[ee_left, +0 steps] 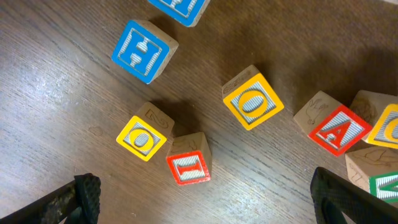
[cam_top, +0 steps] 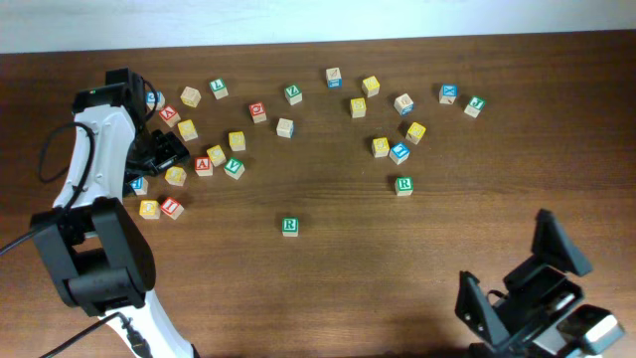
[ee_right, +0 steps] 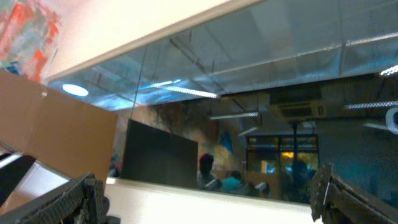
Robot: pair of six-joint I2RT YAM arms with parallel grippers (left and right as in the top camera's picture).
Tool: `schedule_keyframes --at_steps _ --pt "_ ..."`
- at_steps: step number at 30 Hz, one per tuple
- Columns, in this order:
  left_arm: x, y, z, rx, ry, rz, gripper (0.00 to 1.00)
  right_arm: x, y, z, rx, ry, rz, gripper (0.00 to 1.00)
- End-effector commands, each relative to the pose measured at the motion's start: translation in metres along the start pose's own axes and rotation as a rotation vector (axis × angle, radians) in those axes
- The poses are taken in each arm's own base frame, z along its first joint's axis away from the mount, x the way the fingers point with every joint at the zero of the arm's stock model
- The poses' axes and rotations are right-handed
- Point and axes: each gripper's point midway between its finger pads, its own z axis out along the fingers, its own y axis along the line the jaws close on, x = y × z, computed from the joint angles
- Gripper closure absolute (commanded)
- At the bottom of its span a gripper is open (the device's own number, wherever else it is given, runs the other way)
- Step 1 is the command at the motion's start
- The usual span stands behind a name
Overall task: Spell out RSS
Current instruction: 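Raise the right arm and reach toward the yellow S block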
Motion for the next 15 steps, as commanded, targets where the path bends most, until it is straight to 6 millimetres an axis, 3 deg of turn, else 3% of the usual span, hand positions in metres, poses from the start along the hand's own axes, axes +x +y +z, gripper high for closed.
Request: schedule_keyframes --at_steps 1,7,10,15 --pt "0.002 0.002 0.006 -0.019 0.013 -0.013 0.01 -0.02 -0.008 0.019 0.043 0.041 -0.032 0.02" --pt "0.002 0.002 0.006 -0.019 0.013 -0.013 0.01 -0.006 -0.013 0.056 -0.009 0.233 0.018 0.02" --pt "0.002 0.002 0.006 -0.019 0.013 -0.013 0.01 0.014 -0.008 0.075 -0.105 0.357 0.094 0.02" --pt "0.002 0.002 0.006 -0.019 0.013 -0.013 0.01 0.052 -0.019 0.096 -0.139 0.554 0.221 0.02"
